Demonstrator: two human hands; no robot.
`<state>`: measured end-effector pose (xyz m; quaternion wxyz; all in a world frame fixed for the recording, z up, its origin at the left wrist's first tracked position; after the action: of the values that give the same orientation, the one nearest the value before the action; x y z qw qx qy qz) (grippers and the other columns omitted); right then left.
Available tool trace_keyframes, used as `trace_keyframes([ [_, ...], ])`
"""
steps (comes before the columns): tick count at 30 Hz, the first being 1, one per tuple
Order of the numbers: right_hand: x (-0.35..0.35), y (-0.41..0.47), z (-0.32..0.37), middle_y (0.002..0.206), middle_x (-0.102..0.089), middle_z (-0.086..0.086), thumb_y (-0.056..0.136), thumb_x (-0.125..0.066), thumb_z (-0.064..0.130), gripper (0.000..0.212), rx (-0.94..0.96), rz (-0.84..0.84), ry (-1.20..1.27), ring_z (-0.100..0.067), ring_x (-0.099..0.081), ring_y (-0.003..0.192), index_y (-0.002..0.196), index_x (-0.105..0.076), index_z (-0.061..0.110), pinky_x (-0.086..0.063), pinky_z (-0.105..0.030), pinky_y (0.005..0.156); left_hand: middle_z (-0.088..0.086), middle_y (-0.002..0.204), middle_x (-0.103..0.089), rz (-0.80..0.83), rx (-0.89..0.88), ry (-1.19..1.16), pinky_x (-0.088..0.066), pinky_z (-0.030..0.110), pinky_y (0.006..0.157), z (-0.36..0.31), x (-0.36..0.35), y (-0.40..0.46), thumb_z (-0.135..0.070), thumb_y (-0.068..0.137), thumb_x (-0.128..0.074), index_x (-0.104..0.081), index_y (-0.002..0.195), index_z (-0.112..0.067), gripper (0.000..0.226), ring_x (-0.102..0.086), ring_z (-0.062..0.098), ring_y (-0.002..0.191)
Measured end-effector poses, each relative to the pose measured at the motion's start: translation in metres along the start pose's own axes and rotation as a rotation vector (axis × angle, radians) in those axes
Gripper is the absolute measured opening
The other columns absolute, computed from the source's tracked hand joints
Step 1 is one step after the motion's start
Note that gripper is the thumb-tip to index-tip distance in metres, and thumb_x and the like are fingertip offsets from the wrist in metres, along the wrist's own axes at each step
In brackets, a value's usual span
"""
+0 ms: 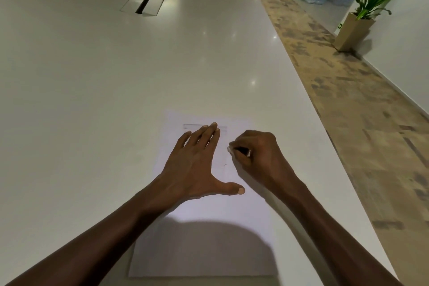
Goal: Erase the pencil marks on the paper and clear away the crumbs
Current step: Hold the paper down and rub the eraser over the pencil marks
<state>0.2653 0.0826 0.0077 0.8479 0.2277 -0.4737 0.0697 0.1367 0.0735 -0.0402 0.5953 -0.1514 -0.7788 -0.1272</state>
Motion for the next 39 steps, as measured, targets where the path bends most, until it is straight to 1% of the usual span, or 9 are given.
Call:
trace_keyframes([
  [3, 0.001, 0.01, -0.002, 0.061, -0.065, -0.014, 0.078, -0.068, -0.004, 0.012, -0.004, -0.018, -0.013, -0.021, -0.06, 0.063, 0.066, -0.068, -0.003, -0.049, -0.039, 0.059, -0.006, 0.163, 0.013, 0.0, -0.003, 0.005, -0.005, 0.042, 0.121, 0.001, -0.001, 0.0, -0.105, 0.052, -0.026, 0.004, 0.156, -0.017, 0.14, 0.009, 0.011, 0.15],
  [7, -0.001, 0.041, -0.015, 0.064, -0.071, -0.009, 0.079, -0.068, -0.002, 0.014, 0.004, -0.062, -0.033, -0.019, -0.065, 0.064, 0.066, -0.073, -0.001, -0.053, -0.038, 0.062, -0.004, 0.164, 0.008, -0.02, 0.012, 0.003, -0.006, 0.042, 0.122, 0.001, 0.001, 0.001, -0.105, 0.052, -0.027, -0.001, 0.156, -0.016, 0.14, 0.004, 0.013, 0.15],
  [11, -0.006, 0.06, -0.025, 0.062, -0.069, -0.013, 0.078, -0.065, -0.001, 0.015, -0.014, -0.065, -0.076, -0.024, -0.065, 0.063, 0.064, -0.07, -0.003, -0.052, -0.041, 0.061, -0.003, 0.164, 0.006, -0.024, 0.017, 0.001, -0.007, 0.042, 0.122, 0.001, 0.003, 0.002, -0.105, 0.052, -0.028, -0.003, 0.156, -0.015, 0.14, 0.002, 0.014, 0.151],
  [15, -0.006, 0.042, -0.017, 0.059, -0.063, -0.016, 0.082, -0.063, 0.002, 0.02, -0.022, -0.044, -0.107, -0.026, -0.06, 0.061, 0.063, -0.065, -0.003, -0.049, -0.042, 0.059, -0.005, 0.164, 0.007, -0.018, 0.02, -0.003, -0.007, 0.042, 0.121, 0.001, 0.002, 0.001, -0.105, 0.051, -0.028, -0.002, 0.156, -0.015, 0.141, 0.003, 0.013, 0.15],
  [19, -0.004, -0.009, 0.011, 0.063, -0.058, -0.01, 0.081, -0.06, -0.003, 0.016, 0.01, -0.004, -0.114, -0.024, -0.053, 0.065, 0.066, -0.063, 0.0, -0.044, -0.039, 0.061, -0.005, 0.164, 0.008, -0.03, 0.017, 0.013, -0.008, 0.042, 0.121, 0.002, 0.001, 0.002, -0.104, 0.053, -0.026, -0.002, 0.156, -0.015, 0.138, 0.003, 0.012, 0.15],
  [22, -0.004, -0.031, 0.026, 0.068, -0.061, -0.008, 0.083, -0.06, 0.0, 0.013, 0.031, 0.044, -0.097, -0.023, -0.055, 0.069, 0.072, -0.066, 0.002, -0.045, -0.039, 0.062, -0.004, 0.165, 0.005, -0.054, 0.012, 0.033, -0.01, 0.042, 0.121, 0.001, 0.001, 0.002, -0.099, 0.057, -0.028, -0.006, 0.156, -0.015, 0.132, 0.001, 0.011, 0.15],
  [26, -0.008, -0.001, 0.011, 0.059, -0.059, -0.01, 0.082, -0.061, -0.001, 0.018, -0.004, 0.018, -0.076, -0.023, -0.054, 0.064, 0.064, -0.063, 0.001, -0.045, -0.039, 0.061, -0.004, 0.164, 0.008, -0.029, 0.015, 0.024, -0.007, 0.043, 0.122, 0.001, 0.001, 0.001, -0.104, 0.052, -0.024, -0.002, 0.156, -0.015, 0.139, 0.003, 0.013, 0.151],
  [32, -0.015, 0.052, -0.017, 0.064, -0.067, -0.017, 0.083, -0.062, 0.005, 0.019, -0.008, -0.036, -0.076, -0.027, -0.063, 0.064, 0.066, -0.068, -0.002, -0.051, -0.042, 0.061, -0.004, 0.164, 0.008, -0.02, 0.025, 0.002, -0.006, 0.043, 0.122, 0.001, 0.002, 0.001, -0.104, 0.052, -0.026, 0.0, 0.156, -0.015, 0.14, 0.004, 0.013, 0.151],
  [39, -0.008, 0.023, -0.005, 0.06, -0.064, -0.014, 0.08, -0.064, 0.001, 0.015, 0.012, -0.016, -0.036, -0.024, -0.06, 0.06, 0.065, -0.068, -0.001, -0.048, -0.039, 0.058, -0.005, 0.164, 0.011, -0.009, 0.022, 0.013, -0.006, 0.042, 0.121, 0.002, 0.0, 0.003, -0.105, 0.051, -0.024, 0.002, 0.156, -0.016, 0.14, 0.006, 0.012, 0.15],
])
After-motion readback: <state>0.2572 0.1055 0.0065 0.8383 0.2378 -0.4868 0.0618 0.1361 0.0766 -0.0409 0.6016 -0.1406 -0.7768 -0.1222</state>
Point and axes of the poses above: each hand's wrist, its own y-axis towards the middle knuckle, its own x-axis out of the back of the hand, z = x × y, the point moved 8 cm from there along y, towards the middle knuckle
